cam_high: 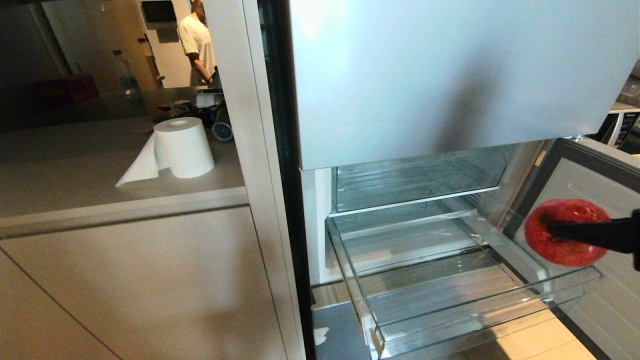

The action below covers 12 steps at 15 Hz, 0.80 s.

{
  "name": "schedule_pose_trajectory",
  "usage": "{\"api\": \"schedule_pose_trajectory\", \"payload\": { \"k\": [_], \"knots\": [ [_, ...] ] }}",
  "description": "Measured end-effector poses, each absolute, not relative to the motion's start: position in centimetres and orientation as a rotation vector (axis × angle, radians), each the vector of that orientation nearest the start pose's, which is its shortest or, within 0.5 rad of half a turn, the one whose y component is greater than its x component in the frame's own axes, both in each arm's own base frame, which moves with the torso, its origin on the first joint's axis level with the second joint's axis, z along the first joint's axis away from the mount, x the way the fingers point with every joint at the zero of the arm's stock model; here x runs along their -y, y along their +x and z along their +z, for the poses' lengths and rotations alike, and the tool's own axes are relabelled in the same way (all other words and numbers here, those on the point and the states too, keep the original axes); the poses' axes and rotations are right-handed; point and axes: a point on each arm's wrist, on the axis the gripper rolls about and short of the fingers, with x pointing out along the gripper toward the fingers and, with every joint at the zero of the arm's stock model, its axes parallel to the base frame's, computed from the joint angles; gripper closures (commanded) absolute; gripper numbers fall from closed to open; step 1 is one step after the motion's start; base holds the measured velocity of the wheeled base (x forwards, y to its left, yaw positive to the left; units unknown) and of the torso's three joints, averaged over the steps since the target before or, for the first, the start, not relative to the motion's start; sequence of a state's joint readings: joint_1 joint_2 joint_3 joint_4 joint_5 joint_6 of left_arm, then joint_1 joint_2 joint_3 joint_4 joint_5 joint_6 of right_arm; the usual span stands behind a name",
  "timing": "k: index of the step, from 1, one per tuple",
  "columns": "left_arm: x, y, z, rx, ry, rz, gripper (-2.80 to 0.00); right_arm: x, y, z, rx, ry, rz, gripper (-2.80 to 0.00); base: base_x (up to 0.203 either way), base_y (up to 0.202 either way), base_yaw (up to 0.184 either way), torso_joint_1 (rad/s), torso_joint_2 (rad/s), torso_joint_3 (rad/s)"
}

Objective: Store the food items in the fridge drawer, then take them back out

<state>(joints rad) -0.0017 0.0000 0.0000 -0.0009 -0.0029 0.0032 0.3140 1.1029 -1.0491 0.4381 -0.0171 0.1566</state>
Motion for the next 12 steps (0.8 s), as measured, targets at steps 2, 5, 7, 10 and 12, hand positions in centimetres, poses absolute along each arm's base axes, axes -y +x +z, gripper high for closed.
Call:
{"api": "schedule_pose_trajectory", "payload": {
  "k": [2,5,7,10,12],
  "knots": [
    [0.0,-2.3,7.6,0.001,0.003,-0.005,0.0,-2.7,9.1,27.8,-0.445,0.084,0.198,0.0,0.0,0.0,0.0,0.0,0.0,0.0],
    [0.0,-2.3,7.6,0.001,0.003,-0.005,0.0,-1.0,4.1,25.9,-0.348,0.106,0.142,0.0,0.0,0.0,0.0,0.0,0.0,0.0],
    [0.0,-2.3,7.6,0.001,0.003,-0.005,0.0,0.1,1.0,23.9,-0.273,0.114,0.088,0.0,0.0,0.0,0.0,0.0,0.0,0.0],
    [0.0,-2.3,7.6,0.001,0.003,-0.005,0.0,0.8,-1.0,19.0,-0.212,0.085,0.005,0.0,0.0,0.0,0.0,0.0,0.0,0.0],
    [0.0,-2.3,7.6,0.001,0.003,-0.005,0.0,0.7,-0.6,15.3,-0.182,0.046,-0.022,0.0,0.0,0.0,0.0,0.0,0.0,0.0]
  ]
}}
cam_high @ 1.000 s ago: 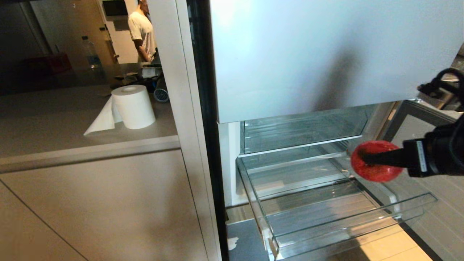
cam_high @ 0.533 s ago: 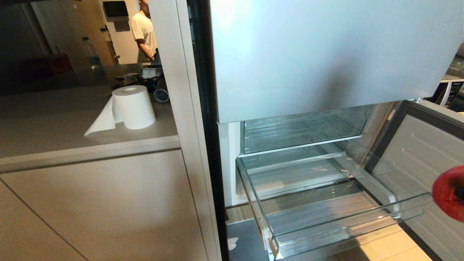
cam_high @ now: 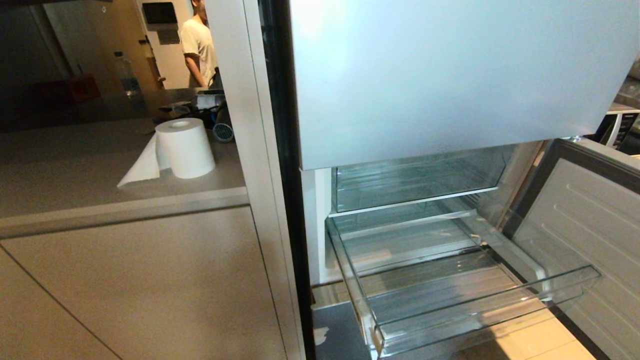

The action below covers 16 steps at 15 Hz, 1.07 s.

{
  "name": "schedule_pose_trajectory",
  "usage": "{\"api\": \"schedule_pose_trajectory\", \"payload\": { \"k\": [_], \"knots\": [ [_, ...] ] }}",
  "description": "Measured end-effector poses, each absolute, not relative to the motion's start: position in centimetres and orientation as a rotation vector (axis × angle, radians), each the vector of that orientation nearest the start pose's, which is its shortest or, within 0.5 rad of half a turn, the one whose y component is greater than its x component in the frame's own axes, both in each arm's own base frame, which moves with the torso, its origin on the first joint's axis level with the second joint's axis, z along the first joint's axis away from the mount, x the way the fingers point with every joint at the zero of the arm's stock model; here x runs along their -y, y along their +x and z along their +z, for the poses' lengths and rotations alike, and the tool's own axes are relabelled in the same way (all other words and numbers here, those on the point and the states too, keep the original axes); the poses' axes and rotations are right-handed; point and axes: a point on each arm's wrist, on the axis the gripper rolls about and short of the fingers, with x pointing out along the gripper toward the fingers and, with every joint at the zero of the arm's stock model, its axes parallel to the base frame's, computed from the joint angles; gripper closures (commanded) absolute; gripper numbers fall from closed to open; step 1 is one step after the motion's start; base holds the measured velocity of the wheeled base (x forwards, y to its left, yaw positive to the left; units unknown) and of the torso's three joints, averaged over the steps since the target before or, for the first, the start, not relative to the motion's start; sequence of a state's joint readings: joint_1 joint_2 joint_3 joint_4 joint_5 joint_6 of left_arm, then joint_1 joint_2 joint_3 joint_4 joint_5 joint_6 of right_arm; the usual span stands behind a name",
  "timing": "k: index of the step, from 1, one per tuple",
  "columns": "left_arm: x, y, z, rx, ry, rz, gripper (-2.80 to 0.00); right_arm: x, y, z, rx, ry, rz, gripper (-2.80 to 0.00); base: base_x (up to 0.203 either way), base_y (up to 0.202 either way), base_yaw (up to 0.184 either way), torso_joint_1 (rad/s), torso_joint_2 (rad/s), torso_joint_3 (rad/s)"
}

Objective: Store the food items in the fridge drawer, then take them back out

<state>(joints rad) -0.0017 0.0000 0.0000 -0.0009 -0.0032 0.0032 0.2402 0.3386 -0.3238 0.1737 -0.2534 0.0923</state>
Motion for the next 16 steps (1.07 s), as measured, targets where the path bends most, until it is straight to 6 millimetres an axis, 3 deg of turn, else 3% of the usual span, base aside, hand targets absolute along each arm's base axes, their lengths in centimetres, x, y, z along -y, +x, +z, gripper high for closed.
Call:
{"api": "schedule_pose_trajectory", "payload": {
  "k": [2,4,9,16],
  "knots": [
    [0.0,-2.3,7.6,0.001,0.003,-0.004,0.0,0.5,0.1,12.3,-0.115,-0.002,-0.029,0.0,0.0,0.0,0.0,0.0,0.0,0.0],
    [0.0,-2.3,7.6,0.001,0.003,-0.005,0.0,0.4,0.3,11.1,-0.031,-0.035,-0.047,0.0,0.0,0.0,0.0,0.0,0.0,0.0],
    [0.0,-2.3,7.6,0.001,0.003,-0.005,0.0,0.1,-0.6,8.3,-0.16,-0.056,-0.012,0.0,0.0,0.0,0.0,0.0,0.0,0.0],
    [0.0,-2.3,7.6,0.001,0.003,-0.005,0.0,0.0,-2.1,7.6,-0.021,-0.062,-0.016,0.0,0.0,0.0,0.0,0.0,0.0,0.0]
  ]
}}
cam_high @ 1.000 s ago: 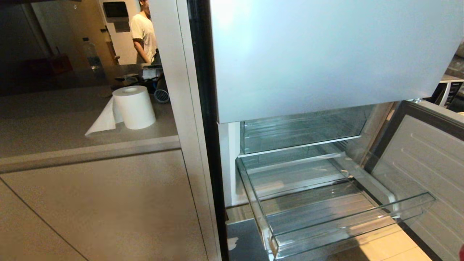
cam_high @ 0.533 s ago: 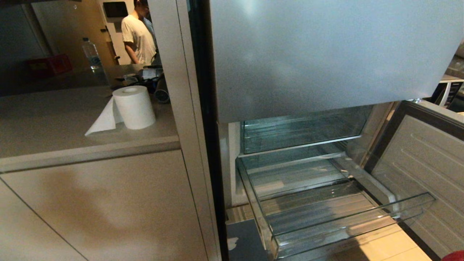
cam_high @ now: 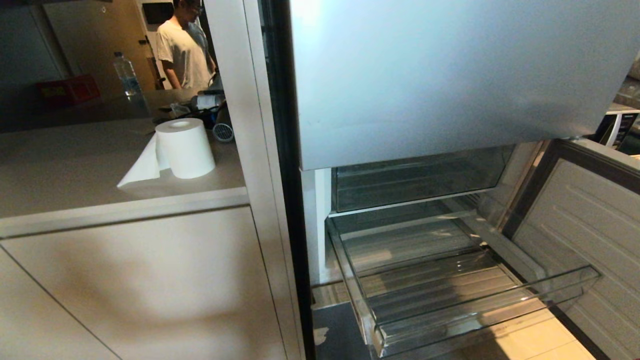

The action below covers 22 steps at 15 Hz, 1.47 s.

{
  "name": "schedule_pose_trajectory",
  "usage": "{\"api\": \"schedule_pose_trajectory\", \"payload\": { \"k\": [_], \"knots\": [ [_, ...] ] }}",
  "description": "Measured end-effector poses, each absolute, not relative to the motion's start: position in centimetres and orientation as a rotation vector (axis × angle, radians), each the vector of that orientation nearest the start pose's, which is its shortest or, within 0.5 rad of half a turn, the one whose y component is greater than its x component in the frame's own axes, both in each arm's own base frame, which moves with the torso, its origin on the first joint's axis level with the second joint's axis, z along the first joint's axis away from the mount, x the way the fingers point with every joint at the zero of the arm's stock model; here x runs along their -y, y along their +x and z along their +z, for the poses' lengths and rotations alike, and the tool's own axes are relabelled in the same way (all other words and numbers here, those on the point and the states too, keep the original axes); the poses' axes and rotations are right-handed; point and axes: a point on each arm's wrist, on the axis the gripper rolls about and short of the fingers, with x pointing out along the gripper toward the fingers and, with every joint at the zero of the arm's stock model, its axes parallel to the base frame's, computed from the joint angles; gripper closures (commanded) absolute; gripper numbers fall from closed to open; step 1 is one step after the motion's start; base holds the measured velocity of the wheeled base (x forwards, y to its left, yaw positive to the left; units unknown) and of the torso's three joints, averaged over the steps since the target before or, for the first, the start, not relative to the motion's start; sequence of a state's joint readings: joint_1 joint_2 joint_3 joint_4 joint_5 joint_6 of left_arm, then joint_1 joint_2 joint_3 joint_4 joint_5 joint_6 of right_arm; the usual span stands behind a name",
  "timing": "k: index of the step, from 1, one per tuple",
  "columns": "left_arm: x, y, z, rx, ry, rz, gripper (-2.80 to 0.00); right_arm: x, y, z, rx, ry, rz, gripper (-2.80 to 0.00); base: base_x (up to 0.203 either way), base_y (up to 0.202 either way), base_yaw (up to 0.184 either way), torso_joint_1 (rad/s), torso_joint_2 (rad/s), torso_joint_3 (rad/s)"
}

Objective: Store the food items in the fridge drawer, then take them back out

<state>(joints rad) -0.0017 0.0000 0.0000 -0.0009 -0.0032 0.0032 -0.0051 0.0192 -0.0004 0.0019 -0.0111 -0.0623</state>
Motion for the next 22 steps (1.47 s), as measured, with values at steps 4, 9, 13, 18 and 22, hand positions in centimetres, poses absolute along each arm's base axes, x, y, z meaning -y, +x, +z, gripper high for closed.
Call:
{"api": "schedule_pose_trajectory", "payload": {
  "k": [4,9,13,18,22],
  "knots": [
    [0.0,-2.28,7.55,0.001,0.003,-0.005,0.0,0.01,-2.27,7.5,-0.007,-0.07,-0.015,0.0,0.0,0.0,0.0,0.0,0.0,0.0],
    [0.0,-2.28,7.55,0.0,0.003,-0.005,0.0,0.01,-2.29,7.47,-0.007,-0.087,-0.013,0.0,0.001,0.004,-0.115,0.002,0.0,0.002],
    [0.0,-2.28,7.55,0.0,0.003,-0.005,0.0,0.01,-2.29,7.47,-0.007,-0.085,-0.013,0.0,-0.001,0.008,-0.178,-0.002,0.0,0.003],
    [0.0,-2.28,7.55,0.0,0.003,-0.005,0.0,0.01,-2.29,7.48,-0.006,-0.085,-0.014,0.0,-0.001,0.008,-0.167,0.003,0.0,0.003],
    [0.0,-2.28,7.56,0.001,0.003,-0.005,0.0,0.01,-2.23,7.5,-0.013,-0.074,-0.013,0.0,0.0,0.003,-0.024,0.0,0.0,0.001]
  ]
}}
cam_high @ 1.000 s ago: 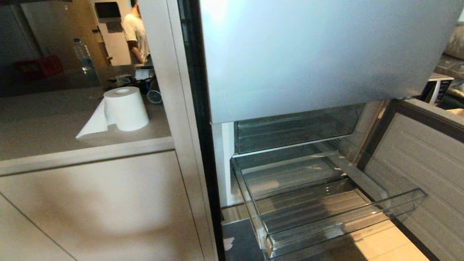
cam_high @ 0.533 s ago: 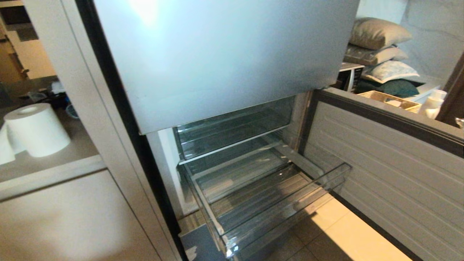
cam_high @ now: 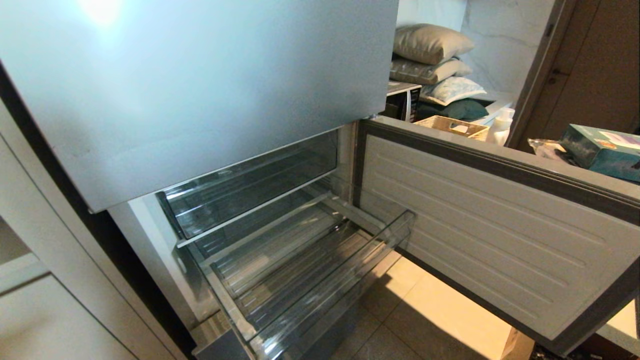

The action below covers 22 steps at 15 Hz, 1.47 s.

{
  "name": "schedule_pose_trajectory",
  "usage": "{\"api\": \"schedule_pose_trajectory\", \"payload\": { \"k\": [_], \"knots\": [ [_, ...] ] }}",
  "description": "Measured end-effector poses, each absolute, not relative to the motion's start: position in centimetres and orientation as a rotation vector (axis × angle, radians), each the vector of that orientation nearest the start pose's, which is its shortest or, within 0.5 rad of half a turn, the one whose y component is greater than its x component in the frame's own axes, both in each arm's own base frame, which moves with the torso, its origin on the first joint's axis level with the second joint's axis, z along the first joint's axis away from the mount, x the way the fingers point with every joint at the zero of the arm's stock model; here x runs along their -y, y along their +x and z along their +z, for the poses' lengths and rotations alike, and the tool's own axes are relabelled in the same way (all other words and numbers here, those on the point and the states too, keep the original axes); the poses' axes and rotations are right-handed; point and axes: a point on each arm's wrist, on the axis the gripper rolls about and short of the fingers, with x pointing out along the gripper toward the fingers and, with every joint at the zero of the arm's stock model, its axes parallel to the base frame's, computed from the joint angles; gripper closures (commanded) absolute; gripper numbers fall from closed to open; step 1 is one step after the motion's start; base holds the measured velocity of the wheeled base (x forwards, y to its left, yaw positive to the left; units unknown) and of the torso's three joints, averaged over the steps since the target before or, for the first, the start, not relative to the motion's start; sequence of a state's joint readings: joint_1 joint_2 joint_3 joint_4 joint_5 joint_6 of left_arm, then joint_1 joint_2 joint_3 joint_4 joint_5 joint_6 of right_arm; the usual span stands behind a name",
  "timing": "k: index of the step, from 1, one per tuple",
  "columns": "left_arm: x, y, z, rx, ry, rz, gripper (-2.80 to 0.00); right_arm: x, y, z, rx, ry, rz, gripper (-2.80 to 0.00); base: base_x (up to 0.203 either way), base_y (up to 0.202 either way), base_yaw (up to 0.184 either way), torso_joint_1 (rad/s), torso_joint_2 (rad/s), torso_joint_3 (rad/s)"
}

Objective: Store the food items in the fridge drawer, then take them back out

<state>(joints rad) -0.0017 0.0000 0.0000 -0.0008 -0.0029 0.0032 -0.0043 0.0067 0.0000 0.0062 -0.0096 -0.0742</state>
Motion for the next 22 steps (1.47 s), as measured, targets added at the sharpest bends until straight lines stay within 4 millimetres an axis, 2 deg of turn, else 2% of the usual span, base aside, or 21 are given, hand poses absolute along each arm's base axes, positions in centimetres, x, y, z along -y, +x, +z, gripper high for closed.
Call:
{"api": "schedule_pose_trajectory", "payload": {
  "k": [2,5,7,9,12,22],
  "knots": [
    [0.0,-2.3,7.6,0.0,0.003,-0.004,0.0,0.0,-2.0,7.9,-0.028,-0.055,-0.021,0.0,0.0,0.0,0.0,0.0,0.0,0.0],
    [0.0,-2.3,7.6,0.001,0.003,-0.004,0.0,0.2,-1.7,11.8,0.028,0.089,-0.114,0.0,0.0,0.0,0.0,0.0,0.0,0.0],
    [0.0,-2.3,7.6,0.001,0.003,-0.005,0.0,0.4,-1.2,15.3,0.076,0.216,-0.25,0.0,0.0,0.0,0.0,0.0,0.0,0.0],
    [0.0,-2.3,7.6,0.001,0.003,-0.005,0.0,0.6,-0.6,17.0,0.086,0.254,-0.364,0.0,0.0,0.0,0.0,0.0,0.0,0.0],
    [0.0,-2.3,7.6,0.001,0.003,-0.004,0.0,0.6,0.1,17.2,0.049,0.199,-0.414,0.0,0.0,0.0,0.0,0.0,0.0,0.0],
    [0.0,-2.3,7.6,0.001,0.003,-0.005,0.0,0.7,0.5,17.1,0.027,0.196,-0.447,0.0,0.0,0.0,0.0,0.0,0.0,0.0]
  ]
}}
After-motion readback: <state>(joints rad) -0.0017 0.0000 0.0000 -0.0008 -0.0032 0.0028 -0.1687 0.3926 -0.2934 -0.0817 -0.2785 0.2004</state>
